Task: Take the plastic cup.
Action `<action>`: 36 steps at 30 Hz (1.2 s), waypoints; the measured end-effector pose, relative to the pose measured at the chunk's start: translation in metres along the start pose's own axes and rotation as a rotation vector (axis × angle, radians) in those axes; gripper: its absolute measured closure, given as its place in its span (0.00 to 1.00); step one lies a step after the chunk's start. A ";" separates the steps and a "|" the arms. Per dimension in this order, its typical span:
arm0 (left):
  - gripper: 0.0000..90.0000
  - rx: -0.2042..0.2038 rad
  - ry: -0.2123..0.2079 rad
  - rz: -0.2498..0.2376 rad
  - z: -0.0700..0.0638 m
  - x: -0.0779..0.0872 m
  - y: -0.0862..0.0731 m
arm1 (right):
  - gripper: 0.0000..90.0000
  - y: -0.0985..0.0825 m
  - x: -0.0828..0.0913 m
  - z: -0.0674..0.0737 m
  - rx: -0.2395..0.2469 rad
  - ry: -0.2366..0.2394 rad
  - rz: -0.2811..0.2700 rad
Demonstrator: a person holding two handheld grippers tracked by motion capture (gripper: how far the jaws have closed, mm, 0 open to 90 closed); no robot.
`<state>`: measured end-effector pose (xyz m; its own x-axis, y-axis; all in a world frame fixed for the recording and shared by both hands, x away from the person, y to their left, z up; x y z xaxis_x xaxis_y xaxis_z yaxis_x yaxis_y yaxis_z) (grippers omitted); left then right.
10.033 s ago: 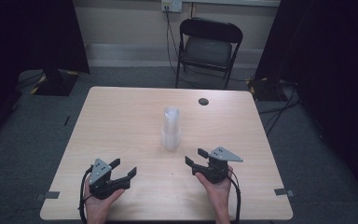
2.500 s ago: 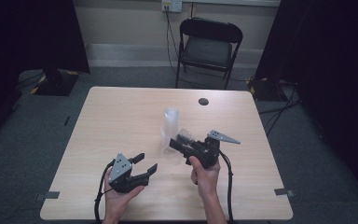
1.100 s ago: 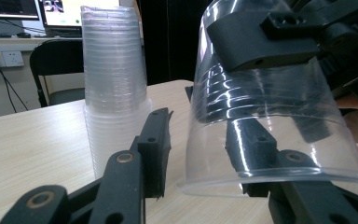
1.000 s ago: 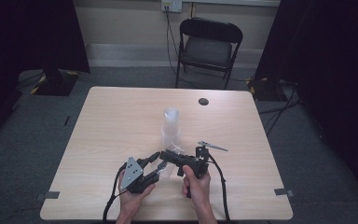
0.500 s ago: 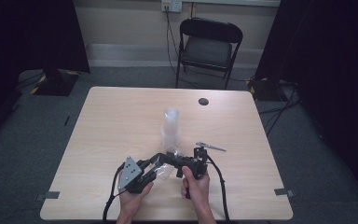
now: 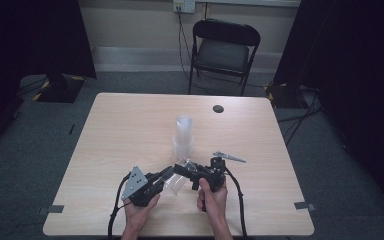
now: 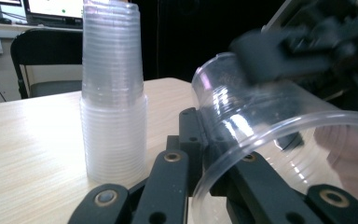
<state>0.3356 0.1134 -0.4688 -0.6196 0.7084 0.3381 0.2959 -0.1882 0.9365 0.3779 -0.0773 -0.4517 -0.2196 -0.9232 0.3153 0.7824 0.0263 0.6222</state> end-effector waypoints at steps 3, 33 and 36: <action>0.99 0.003 -0.005 -0.001 0.000 0.000 0.000 | 0.21 0.003 0.004 0.002 0.026 -0.015 -0.011; 0.99 0.043 -0.094 0.150 0.019 0.003 0.006 | 0.16 -0.003 0.034 0.007 0.272 -0.128 -0.026; 0.99 0.032 -0.113 0.175 0.018 -0.001 0.006 | 0.16 -0.003 0.036 0.009 0.308 -0.150 -0.009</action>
Point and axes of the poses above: each handheld gripper's, and its own axes: x roughly backward along the jaws, y roughly out of its top, z roughly to its left, the point moved 3 cm from there along -x, roughly forward along the jaws, and after that the axes turned 15 degrees about z, right-handed, at the moved point
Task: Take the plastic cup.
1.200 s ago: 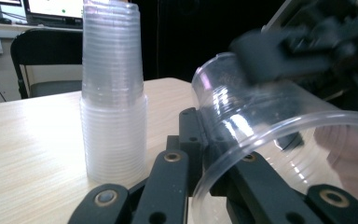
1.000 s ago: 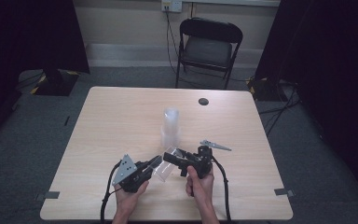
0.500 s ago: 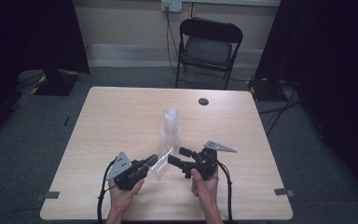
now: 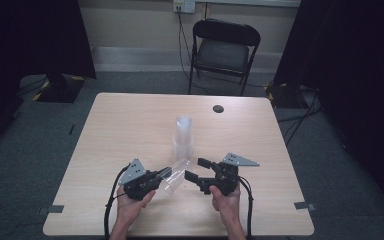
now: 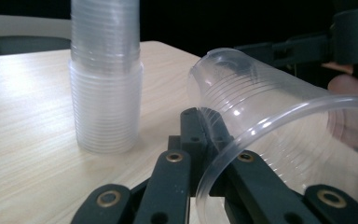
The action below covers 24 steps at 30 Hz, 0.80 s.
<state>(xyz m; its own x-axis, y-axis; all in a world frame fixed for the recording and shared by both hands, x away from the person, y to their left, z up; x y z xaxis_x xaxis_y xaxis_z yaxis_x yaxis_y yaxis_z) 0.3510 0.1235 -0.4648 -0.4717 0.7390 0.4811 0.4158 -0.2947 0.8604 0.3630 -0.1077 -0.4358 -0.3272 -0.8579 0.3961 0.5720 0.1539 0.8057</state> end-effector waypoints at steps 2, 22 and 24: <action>0.99 -0.003 -0.011 0.018 -0.001 -0.002 0.001 | 0.16 0.000 0.002 0.001 0.018 -0.009 0.003; 1.00 -0.032 -0.049 0.142 0.005 -0.007 0.013 | 0.17 -0.002 0.006 0.010 0.151 -0.066 0.066; 1.00 -0.048 -0.057 0.167 0.004 -0.009 0.014 | 0.17 -0.001 0.006 0.010 0.177 -0.080 0.077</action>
Point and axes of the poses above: each handheld gripper's, and its own axes: x roughly backward along the jaws, y roughly out of its top, z roughly to its left, the point moved 3 cm from there along -x, roughly forward along the jaws, and after that the axes turned 15 degrees about z, right-handed, at the moved point
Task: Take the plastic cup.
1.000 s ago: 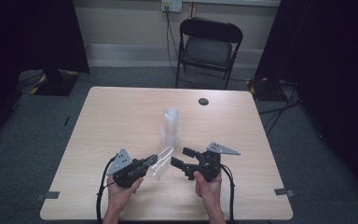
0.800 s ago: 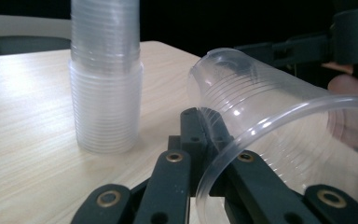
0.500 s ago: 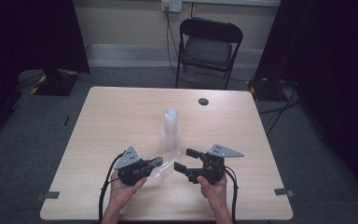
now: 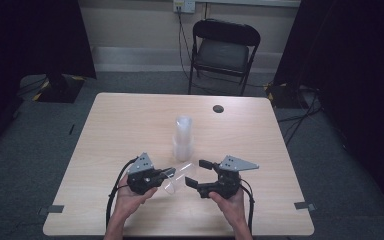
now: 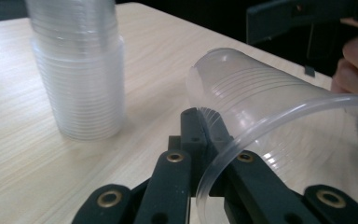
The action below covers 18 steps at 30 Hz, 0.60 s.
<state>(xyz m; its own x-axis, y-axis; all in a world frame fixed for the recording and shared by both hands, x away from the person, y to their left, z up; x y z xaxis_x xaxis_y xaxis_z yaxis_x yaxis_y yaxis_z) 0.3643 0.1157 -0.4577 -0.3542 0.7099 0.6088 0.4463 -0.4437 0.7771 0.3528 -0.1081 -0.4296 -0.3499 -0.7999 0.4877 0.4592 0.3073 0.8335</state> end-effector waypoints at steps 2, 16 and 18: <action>0.99 -0.014 -0.016 0.016 -0.001 -0.001 0.001 | 0.17 0.001 -0.001 0.001 0.030 -0.003 0.017; 0.99 -0.054 -0.049 0.072 -0.003 -0.001 0.011 | 0.16 0.003 -0.013 0.011 0.165 -0.009 0.111; 0.99 -0.049 -0.050 0.071 -0.003 -0.001 0.013 | 0.16 0.002 -0.013 0.011 0.178 -0.012 0.117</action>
Point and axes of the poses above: each handheld gripper's, and its own axes: x roughly backward along the jaws, y roughly out of its top, z roughly to its left, the point moved 3 cm from there along -x, roughly forward along the jaws, and after that the axes turned 15 degrees about z, right-handed, at the moved point
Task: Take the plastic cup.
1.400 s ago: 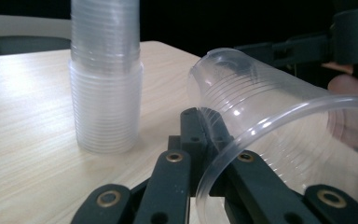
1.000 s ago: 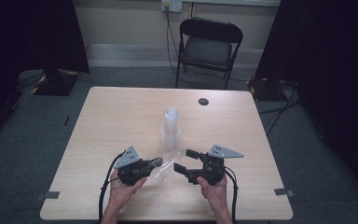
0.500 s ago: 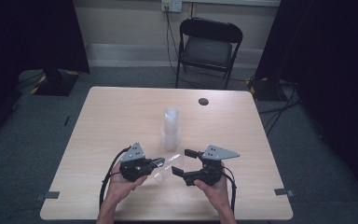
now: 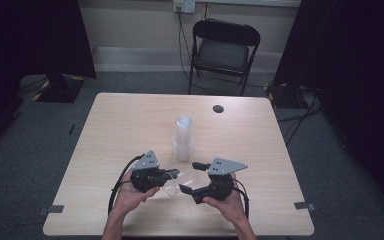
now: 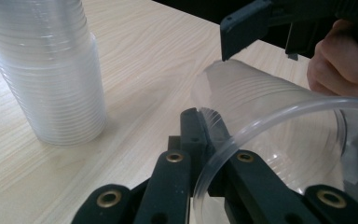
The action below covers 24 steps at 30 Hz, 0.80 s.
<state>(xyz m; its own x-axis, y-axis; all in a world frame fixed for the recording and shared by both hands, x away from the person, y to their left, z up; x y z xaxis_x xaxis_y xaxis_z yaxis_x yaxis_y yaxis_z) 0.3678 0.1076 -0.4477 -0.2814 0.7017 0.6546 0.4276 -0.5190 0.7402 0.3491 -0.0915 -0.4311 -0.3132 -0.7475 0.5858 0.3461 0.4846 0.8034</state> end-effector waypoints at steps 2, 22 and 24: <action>0.99 -0.002 0.016 0.000 0.000 0.000 0.001 | 0.16 -0.001 -0.002 0.000 0.012 -0.008 0.019; 0.98 0.094 -0.021 0.049 0.013 -0.003 0.002 | 0.14 -0.005 -0.023 0.011 0.167 -0.142 0.151; 0.99 0.096 -0.020 0.052 0.013 -0.003 0.003 | 0.13 -0.004 -0.027 0.011 0.185 -0.156 0.164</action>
<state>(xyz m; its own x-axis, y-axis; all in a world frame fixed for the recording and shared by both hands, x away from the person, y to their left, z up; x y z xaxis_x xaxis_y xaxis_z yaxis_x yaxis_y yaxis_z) 0.3812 0.1105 -0.4496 -0.2401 0.6850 0.6878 0.5217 -0.5065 0.6865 0.3466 -0.0685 -0.4485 -0.4036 -0.5805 0.7072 0.2404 0.6786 0.6941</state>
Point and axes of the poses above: each handheld gripper's, and its own axes: x roughly backward along the jaws, y roughly out of its top, z roughly to its left, the point moved 3 cm from there along -x, roughly forward along the jaws, and after that the axes turned 15 degrees about z, right-handed, at the moved point
